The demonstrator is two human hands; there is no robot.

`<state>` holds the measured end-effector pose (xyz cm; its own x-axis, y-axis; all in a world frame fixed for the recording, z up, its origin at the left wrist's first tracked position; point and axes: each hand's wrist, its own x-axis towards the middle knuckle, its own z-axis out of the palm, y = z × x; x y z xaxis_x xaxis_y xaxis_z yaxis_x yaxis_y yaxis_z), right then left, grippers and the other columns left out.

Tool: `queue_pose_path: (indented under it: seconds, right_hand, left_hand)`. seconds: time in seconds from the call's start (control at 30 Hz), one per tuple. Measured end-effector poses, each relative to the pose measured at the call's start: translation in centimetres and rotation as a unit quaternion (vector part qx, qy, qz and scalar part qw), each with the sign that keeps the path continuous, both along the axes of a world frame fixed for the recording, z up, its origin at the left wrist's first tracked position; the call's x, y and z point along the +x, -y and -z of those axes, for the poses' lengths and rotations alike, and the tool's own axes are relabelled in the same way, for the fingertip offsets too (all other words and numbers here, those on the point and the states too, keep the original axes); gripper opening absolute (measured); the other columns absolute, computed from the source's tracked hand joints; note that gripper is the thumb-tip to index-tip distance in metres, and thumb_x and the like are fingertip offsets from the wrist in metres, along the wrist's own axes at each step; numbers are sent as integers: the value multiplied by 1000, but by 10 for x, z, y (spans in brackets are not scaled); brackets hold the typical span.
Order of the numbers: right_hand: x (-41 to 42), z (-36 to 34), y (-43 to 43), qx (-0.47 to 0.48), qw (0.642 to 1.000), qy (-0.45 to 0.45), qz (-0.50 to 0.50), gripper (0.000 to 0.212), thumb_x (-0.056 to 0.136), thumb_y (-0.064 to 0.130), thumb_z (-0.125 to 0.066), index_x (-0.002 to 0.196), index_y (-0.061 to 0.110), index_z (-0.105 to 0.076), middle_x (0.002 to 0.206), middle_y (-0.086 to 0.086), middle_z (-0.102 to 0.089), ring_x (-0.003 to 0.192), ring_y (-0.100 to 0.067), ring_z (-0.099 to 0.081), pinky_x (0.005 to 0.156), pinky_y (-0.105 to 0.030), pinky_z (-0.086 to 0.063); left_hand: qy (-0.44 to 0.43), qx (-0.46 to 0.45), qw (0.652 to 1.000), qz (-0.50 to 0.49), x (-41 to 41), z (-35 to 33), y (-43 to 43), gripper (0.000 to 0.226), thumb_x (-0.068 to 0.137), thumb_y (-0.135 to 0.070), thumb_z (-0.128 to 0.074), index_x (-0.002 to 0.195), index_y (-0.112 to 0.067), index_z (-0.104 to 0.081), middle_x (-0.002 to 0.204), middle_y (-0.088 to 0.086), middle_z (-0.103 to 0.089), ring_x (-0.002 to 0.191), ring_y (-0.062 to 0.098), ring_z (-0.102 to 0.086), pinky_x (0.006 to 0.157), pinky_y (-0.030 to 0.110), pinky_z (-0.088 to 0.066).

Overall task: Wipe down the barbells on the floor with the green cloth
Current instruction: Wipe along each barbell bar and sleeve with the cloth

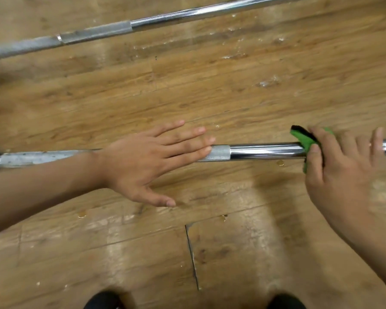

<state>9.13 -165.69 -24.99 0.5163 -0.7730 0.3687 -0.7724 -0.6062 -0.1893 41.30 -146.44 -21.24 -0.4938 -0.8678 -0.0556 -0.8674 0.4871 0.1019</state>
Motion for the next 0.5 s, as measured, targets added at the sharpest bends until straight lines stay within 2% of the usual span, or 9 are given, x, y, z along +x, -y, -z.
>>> queue_pose_path:
  seconds: [0.07, 0.17, 0.27, 0.37, 0.5]
  right_hand:
    - [20, -6, -18, 23, 999, 22, 12, 38, 103, 23, -43, 132, 14, -67, 114, -18, -64, 111, -43, -52, 125, -58, -19]
    - [69, -3, -70, 42, 993, 45, -98, 41, 102, 25, -46, 137, 15, -65, 119, -14, -65, 114, -40, -56, 124, -57, -21]
    - [77, 2, -91, 32, 982, 25, -186, 45, 108, 31, -44, 150, 21, -53, 134, -10, -63, 127, -34, -56, 127, -56, -13]
    - [36, 12, -69, -3, 985, 62, -162, 44, 110, 34, -46, 152, 21, -48, 148, -11, -56, 132, -34, -55, 127, -58, -9]
    - [-11, 16, -40, 22, 991, 105, -79, 46, 112, 31, -42, 154, 14, -37, 159, -18, -43, 140, -35, -45, 127, -58, -4]
  left_hand:
    - [2, -1, 1000, -1, -3, 0, -2, 101, 96, -75, -35, 165, -4, -17, 175, 12, -9, 162, 34, -6, 128, 60, -11]
    - [13, -2, 1000, 3, -7, -2, -8, 99, 98, -75, -28, 166, -3, -16, 175, 13, -9, 162, 35, -6, 128, 59, -9]
    - [42, 0, 999, 19, -11, -5, -13, 98, 100, -75, -20, 166, -3, -14, 175, 14, -7, 162, 34, -5, 129, 56, -8]
    - [55, 14, 997, 52, -14, -6, -18, 97, 100, -73, -19, 166, -3, -14, 175, 13, -7, 162, 32, -5, 130, 55, -7]
    - [78, -3, 995, 63, -20, -3, -21, 96, 99, -72, -21, 165, -2, -15, 175, 13, -9, 162, 32, -7, 130, 54, -8]
